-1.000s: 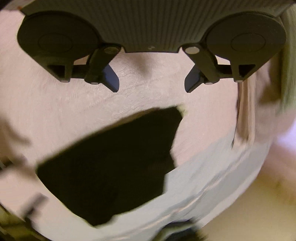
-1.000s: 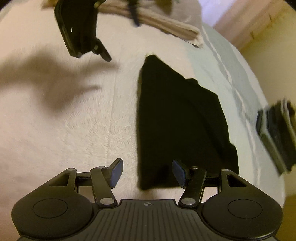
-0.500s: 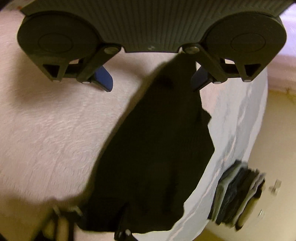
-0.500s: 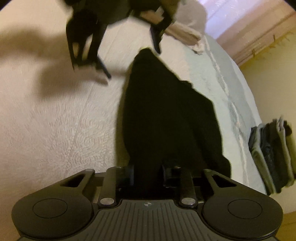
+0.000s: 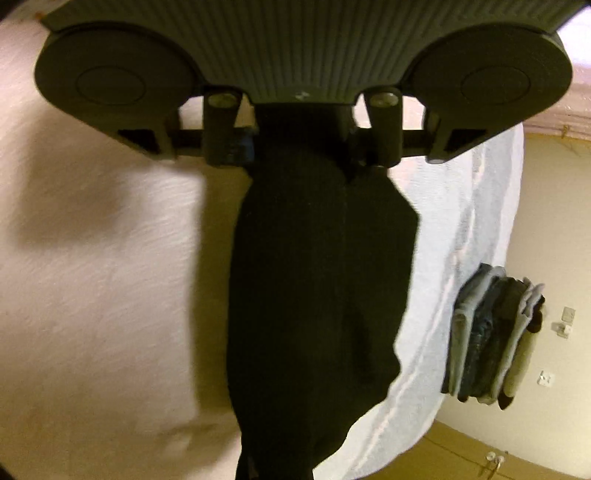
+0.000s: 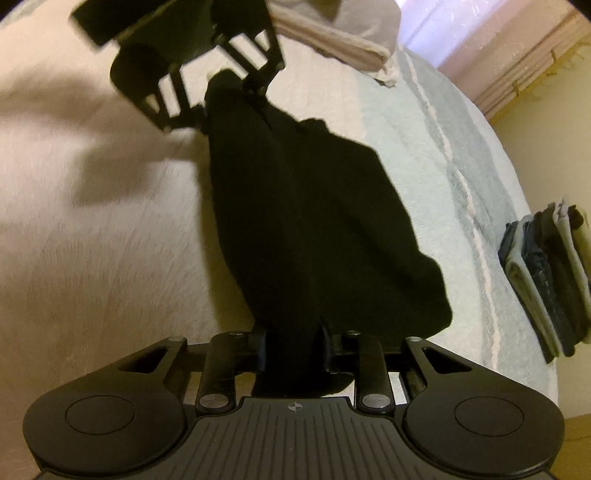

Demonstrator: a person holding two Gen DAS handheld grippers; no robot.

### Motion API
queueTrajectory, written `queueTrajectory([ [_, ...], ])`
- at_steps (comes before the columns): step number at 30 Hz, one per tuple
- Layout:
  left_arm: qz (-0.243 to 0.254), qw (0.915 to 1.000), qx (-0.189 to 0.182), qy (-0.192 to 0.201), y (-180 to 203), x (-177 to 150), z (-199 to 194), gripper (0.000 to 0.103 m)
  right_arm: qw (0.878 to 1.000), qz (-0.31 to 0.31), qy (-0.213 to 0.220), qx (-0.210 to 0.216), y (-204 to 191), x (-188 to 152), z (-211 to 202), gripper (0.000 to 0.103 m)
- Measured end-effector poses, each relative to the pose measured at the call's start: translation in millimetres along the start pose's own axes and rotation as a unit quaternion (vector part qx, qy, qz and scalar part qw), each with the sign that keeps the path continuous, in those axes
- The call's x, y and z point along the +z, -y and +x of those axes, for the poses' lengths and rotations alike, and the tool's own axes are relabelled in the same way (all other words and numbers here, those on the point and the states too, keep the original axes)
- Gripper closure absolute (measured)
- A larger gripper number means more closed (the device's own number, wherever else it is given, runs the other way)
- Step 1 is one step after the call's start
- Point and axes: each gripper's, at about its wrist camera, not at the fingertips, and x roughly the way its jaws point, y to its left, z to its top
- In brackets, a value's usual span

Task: Fold large clothes
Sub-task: 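Grasp the folded sweater with both grippers and lift it off the bed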

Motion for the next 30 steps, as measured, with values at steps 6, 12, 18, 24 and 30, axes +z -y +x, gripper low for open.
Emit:
queueTrajectory([
  [6,-0.068,0.9973,-0.028,-0.010,-9,1,-2,0.075,0.997,-0.024,-0.016,-0.066,-38,3,21,0.044],
  [12,-0.129,0.9902,-0.054,-0.009,-28,0,-9,0.075,0.987,-0.098,-0.005,-0.127,-44,-4,53,0.063],
  [18,-0.108,0.9936,-0.027,-0.017,-14,6,-13,0.069,0.997,-0.032,0.013,-0.072,-3,6,23,0.081],
  [24,-0.094,0.9949,0.033,-0.011,6,22,-20,0.039,0.998,-0.023,0.014,-0.049,24,26,4,0.082],
  [30,-0.082,0.9951,0.041,-0.035,13,35,-9,0.064,0.999,-0.037,0.011,-0.035,23,19,-20,0.082],
])
